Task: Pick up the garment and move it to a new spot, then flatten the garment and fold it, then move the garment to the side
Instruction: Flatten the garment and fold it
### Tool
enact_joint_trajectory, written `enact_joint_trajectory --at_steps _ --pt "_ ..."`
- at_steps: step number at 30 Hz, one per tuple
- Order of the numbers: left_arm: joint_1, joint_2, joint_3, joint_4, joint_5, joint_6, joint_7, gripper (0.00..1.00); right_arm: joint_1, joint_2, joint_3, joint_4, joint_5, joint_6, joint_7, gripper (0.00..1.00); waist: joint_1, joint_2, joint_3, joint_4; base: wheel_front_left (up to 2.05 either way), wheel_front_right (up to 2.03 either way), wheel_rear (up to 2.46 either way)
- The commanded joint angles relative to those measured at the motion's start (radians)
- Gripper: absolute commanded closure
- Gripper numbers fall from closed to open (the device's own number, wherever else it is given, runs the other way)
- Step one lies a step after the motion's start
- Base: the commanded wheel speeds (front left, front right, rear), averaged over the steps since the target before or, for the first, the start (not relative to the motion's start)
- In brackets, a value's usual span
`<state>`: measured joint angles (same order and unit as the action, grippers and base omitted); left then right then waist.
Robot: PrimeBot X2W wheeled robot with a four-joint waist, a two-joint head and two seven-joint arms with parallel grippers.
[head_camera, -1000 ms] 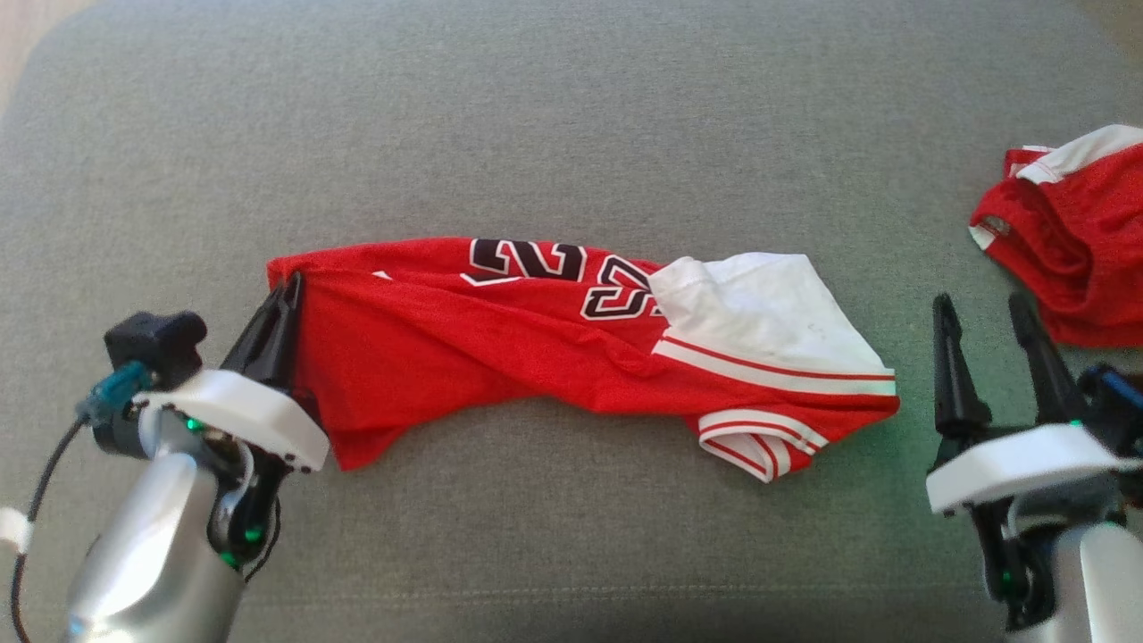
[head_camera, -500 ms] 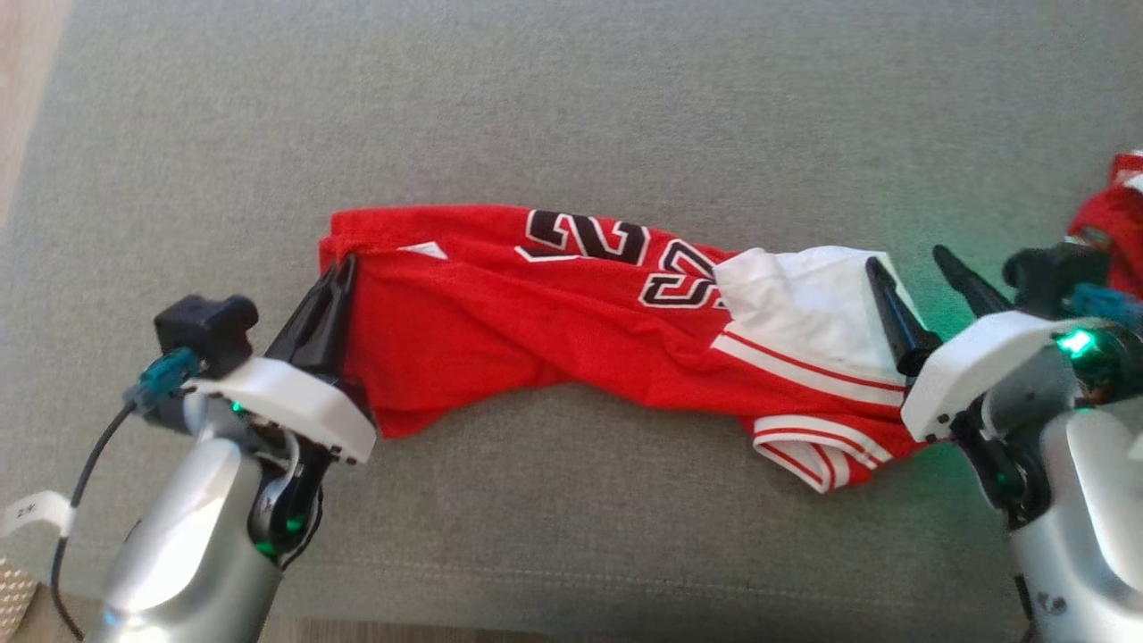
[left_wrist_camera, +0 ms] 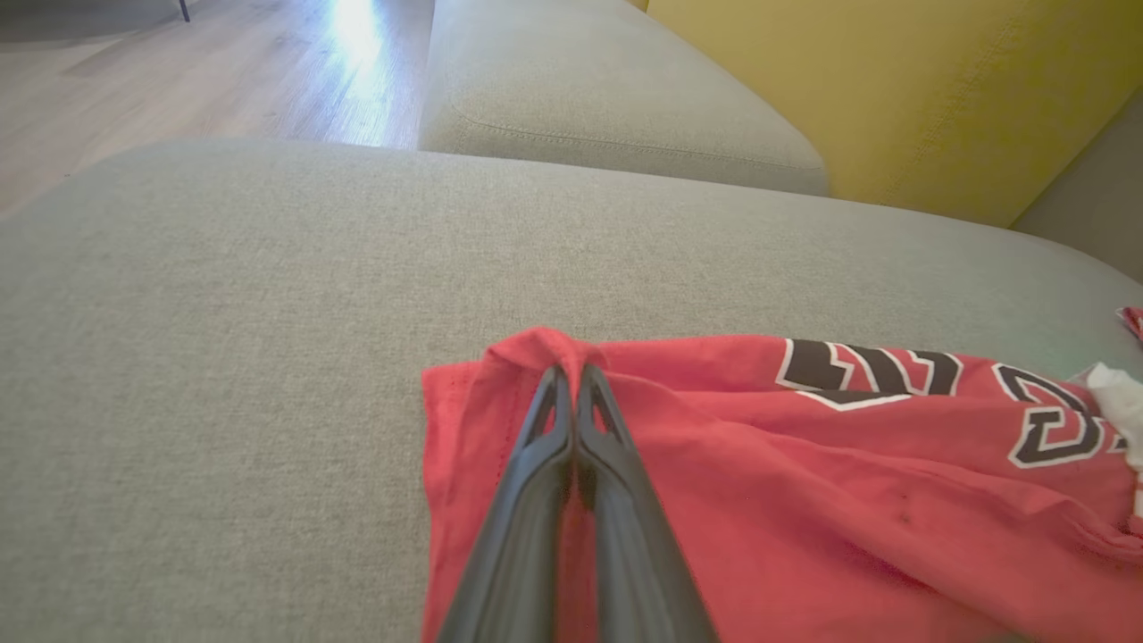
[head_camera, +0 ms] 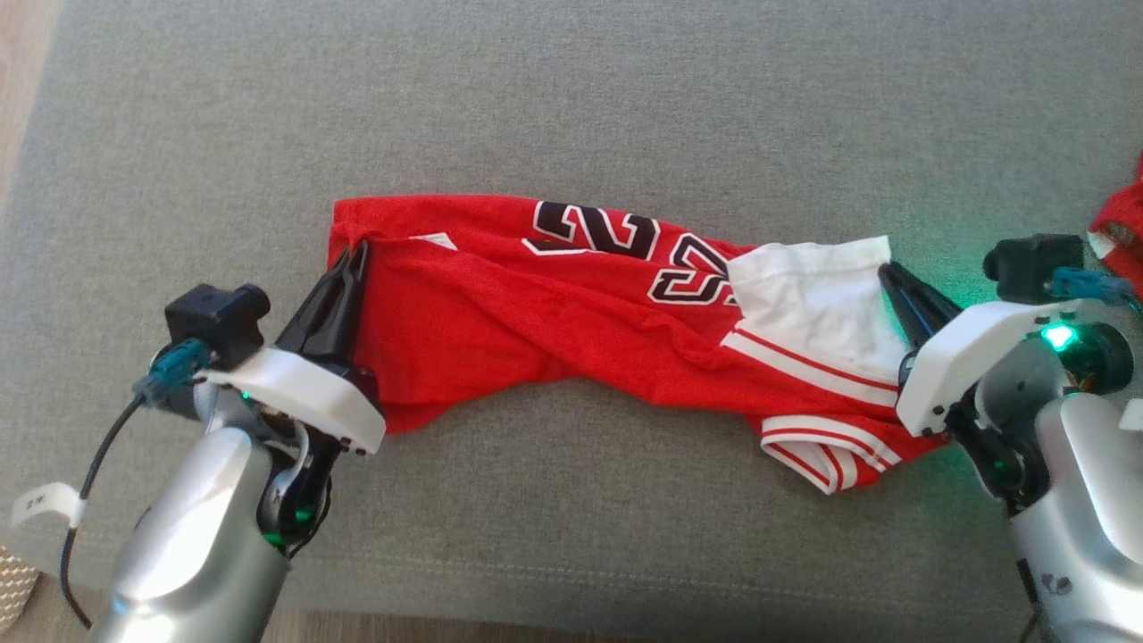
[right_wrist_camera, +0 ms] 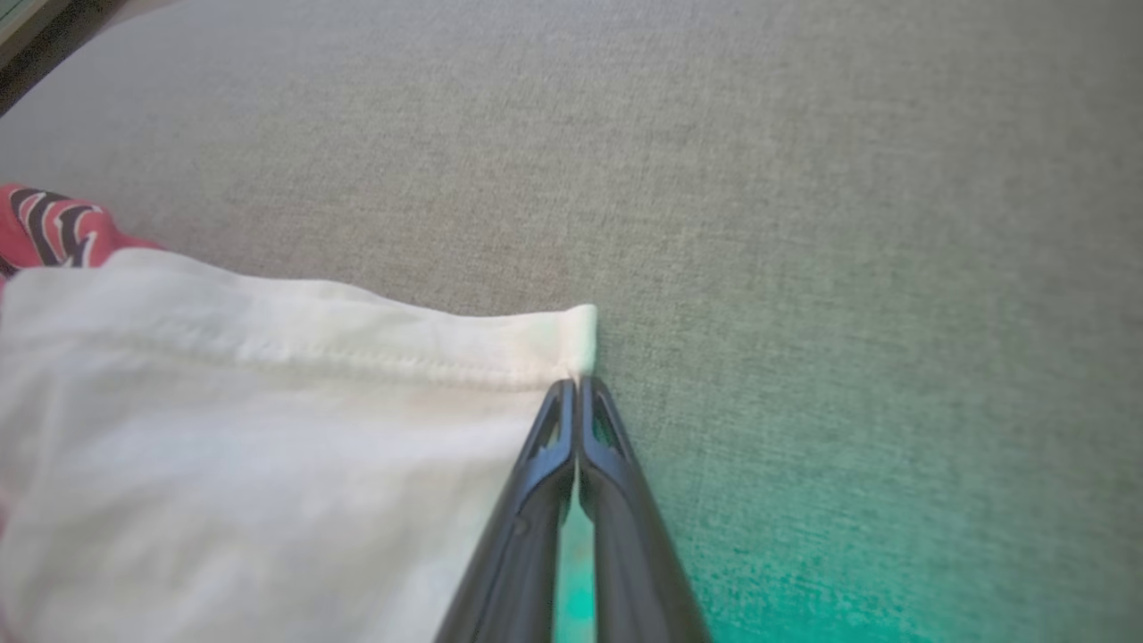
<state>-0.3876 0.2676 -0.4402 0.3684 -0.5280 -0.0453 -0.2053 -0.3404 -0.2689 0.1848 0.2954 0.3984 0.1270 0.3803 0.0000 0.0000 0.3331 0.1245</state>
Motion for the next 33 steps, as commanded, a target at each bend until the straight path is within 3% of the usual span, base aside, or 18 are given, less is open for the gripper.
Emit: enact_joint_trajectory --at_steps 1,8,21,27,33 --pt "-0.042 0.022 0.036 -0.022 0.010 -0.003 -0.013 1.00 -0.007 -0.015 0.015 -0.026 0.005 0.004 -0.019 1.00 0.0000 0.0000 -0.002 -0.002 0.00 0.00 0.00" --pt "-0.032 0.032 0.053 -0.048 0.020 0.014 -0.035 1.00 0.006 -0.014 -0.052 -0.074 0.001 0.004 -0.153 1.00 0.0000 0.0000 -0.027 -0.017 0.00 0.00 0.00" --pt "-0.081 0.079 0.136 -0.269 0.100 0.090 -0.055 1.00 -0.031 -0.006 -0.172 -0.369 -0.136 0.004 -0.374 1.00 0.0000 0.0000 -0.101 -0.055 0.00 0.00 0.00" --pt "-0.182 0.121 0.163 -0.368 0.131 0.097 -0.037 1.00 -0.122 -0.031 -0.208 -0.537 -0.176 0.004 -0.396 1.00 0.0000 0.0000 -0.141 -0.071 0.00 0.00 0.00" --pt "-0.297 0.162 0.188 -0.473 0.145 0.106 0.033 1.00 -0.231 -0.063 -0.229 -0.652 -0.170 0.004 -0.337 1.00 0.0000 0.0000 -0.181 -0.091 0.00 0.00 0.00"
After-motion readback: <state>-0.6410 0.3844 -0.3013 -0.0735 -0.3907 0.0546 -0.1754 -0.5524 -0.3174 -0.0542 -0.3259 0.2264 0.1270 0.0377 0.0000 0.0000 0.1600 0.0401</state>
